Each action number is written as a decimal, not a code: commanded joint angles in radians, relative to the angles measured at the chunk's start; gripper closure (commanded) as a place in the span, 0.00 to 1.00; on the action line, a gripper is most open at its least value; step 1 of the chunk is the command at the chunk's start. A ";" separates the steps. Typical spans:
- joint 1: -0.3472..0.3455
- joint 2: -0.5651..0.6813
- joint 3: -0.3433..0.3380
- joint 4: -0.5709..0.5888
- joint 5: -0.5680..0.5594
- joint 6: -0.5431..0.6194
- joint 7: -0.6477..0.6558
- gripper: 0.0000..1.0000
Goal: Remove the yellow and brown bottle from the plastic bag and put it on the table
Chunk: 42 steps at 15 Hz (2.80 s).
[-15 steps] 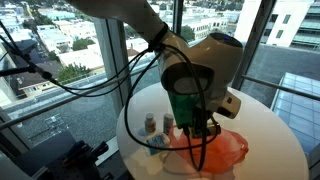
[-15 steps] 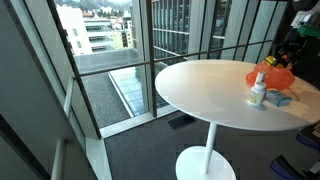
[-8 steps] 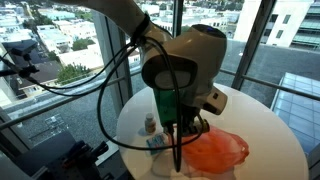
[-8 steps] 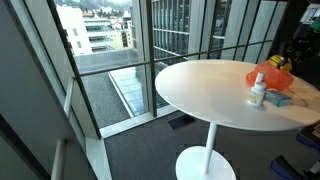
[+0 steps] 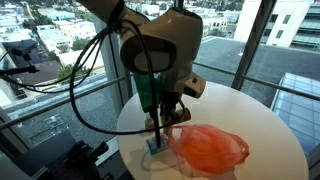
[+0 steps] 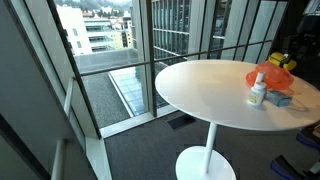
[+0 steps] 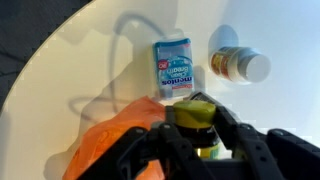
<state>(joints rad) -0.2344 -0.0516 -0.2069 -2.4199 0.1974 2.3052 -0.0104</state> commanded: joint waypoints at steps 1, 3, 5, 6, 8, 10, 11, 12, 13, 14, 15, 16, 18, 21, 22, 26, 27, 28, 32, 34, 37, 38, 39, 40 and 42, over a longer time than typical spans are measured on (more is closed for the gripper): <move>0.014 -0.010 -0.004 -0.003 -0.001 -0.008 0.001 0.81; 0.019 -0.013 -0.002 -0.005 -0.001 -0.009 0.001 0.56; 0.018 -0.008 -0.003 -0.005 -0.001 -0.009 0.001 0.56; 0.018 -0.005 -0.004 -0.005 -0.001 -0.009 0.001 0.56; 0.017 -0.004 -0.005 -0.005 -0.001 -0.009 0.001 0.56; 0.019 -0.005 -0.003 -0.006 -0.003 -0.005 -0.002 0.81; 0.025 -0.004 0.005 -0.007 -0.011 -0.002 0.002 0.81; 0.031 -0.003 0.010 -0.006 -0.014 0.000 0.004 0.81; 0.039 -0.002 0.018 -0.005 -0.020 0.002 0.006 0.81; 0.049 -0.001 0.026 -0.003 -0.021 0.001 0.007 0.81; 0.059 0.000 0.035 0.000 -0.027 -0.001 0.010 0.81; 0.069 0.000 0.046 0.002 -0.036 -0.002 0.015 0.81; 0.091 0.001 0.066 0.008 -0.052 -0.002 0.022 0.81; 0.126 0.018 0.100 0.021 -0.072 0.003 0.018 0.81; 0.138 0.027 0.111 0.027 -0.074 0.004 0.013 0.81; 0.182 0.081 0.153 0.063 -0.077 0.002 0.011 0.81; 0.190 0.096 0.161 0.072 -0.079 0.000 0.013 0.81; 0.198 0.112 0.169 0.082 -0.081 -0.001 0.012 0.81; 0.216 0.187 0.187 0.120 -0.080 -0.008 0.006 0.81; 0.219 0.220 0.190 0.128 -0.079 -0.009 0.000 0.81; 0.214 0.256 0.188 0.129 -0.079 -0.008 -0.006 0.81; 0.212 0.265 0.186 0.126 -0.082 -0.006 -0.005 0.81; 0.210 0.273 0.184 0.125 -0.082 -0.006 -0.006 0.81; 0.208 0.280 0.182 0.124 -0.084 -0.005 -0.006 0.81; 0.204 0.291 0.174 0.120 -0.098 0.002 0.000 0.81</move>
<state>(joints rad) -0.0197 0.2230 -0.0236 -2.3151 0.1272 2.3086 -0.0092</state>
